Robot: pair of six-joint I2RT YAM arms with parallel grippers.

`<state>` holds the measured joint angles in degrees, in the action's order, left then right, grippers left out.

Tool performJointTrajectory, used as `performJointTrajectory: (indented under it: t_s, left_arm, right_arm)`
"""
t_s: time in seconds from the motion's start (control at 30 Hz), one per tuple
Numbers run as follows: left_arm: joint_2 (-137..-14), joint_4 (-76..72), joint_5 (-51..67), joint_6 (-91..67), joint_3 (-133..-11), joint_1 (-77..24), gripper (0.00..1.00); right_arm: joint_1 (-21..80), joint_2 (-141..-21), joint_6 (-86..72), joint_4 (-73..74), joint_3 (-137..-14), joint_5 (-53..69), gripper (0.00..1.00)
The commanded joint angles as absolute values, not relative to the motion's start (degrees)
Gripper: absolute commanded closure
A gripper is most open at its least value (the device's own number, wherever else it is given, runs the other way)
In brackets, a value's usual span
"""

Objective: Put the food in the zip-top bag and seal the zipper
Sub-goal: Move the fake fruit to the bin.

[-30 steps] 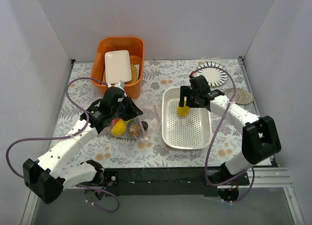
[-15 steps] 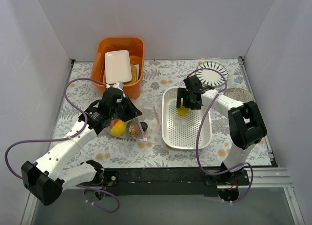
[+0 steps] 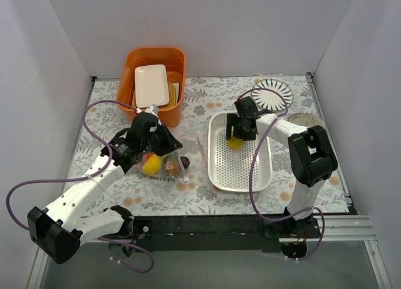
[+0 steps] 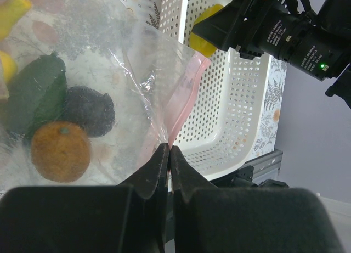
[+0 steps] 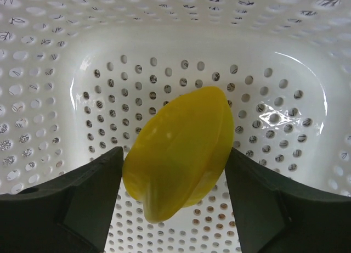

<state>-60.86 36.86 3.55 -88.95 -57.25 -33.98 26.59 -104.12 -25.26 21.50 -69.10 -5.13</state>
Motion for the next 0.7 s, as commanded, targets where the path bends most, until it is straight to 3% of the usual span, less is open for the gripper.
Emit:
performJointTrajectory:
  t_s: [0.0, 0.2, 0.5, 0.67]
  left_arm:
    - [-59.3, 37.2, 2.8, -89.3, -57.0, -34.2, 1.0]
    - [-60.0, 36.6, 3.2, -89.2, -57.0, -34.2, 1.0]
    - [-60.6, 35.6, 4.0, -89.2, -56.3, -34.2, 1.0]
    - [-61.0, 34.8, 4.7, -89.4, -56.1, -34.2, 1.0]
  right_arm:
    - [26.3, -104.1, -24.6, 19.6, -70.1, -3.2, 0.3]
    - [26.3, -100.6, -23.6, 18.4, -65.5, -1.2, 0.49]
    - [26.7, -94.8, -20.4, 19.1, -59.6, 5.1, 0.48]
    - [28.0, -93.7, -18.6, 20.7, -58.1, 8.2, 0.39]
